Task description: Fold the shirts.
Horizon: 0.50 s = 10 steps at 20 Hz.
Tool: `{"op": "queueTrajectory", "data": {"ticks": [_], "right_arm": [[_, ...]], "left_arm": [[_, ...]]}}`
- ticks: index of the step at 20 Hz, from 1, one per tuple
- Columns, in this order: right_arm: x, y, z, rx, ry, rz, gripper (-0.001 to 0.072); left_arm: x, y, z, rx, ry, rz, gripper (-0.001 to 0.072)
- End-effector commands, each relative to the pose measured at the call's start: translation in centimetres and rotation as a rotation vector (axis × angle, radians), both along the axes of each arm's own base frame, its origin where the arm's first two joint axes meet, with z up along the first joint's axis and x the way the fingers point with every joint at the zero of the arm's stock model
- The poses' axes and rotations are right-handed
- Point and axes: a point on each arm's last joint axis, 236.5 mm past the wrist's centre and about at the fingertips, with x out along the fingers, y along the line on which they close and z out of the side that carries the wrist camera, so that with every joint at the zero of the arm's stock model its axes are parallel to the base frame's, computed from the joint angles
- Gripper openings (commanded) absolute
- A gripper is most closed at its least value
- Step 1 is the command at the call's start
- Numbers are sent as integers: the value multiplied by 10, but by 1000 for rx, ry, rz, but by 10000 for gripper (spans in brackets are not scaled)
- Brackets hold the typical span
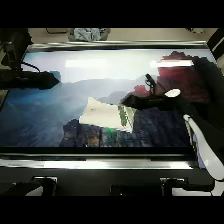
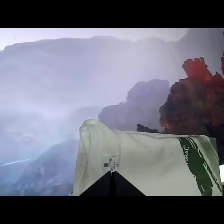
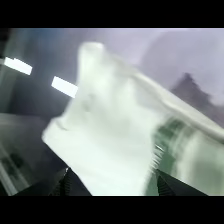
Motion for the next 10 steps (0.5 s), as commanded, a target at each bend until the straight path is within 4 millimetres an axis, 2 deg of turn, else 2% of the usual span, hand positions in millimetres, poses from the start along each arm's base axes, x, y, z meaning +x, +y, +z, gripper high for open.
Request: {"op": "queueTrajectory", "data": {"ticks": [1,3,4,7,9,10], "right_arm": [[-66,-109,-64,-380,293,16,623],[-68,-75,-77,-249,278,-12,623],[-61,-57,-82,-182,260,-55,623],[-42,-24,-95,-99,236,-125,619],[-37,-6,-98,-48,243,-141,539],[-39,1,-99,-30,252,-134,532]], "left_arm": [[0,3,-14,10,21,9,28],[3,3,-14,7,8,16,28],[3,3,-14,6,8,17,28],[1,3,-15,6,14,13,28],[1,3,-15,6,15,13,28],[1,2,-14,4,15,12,28]]}}
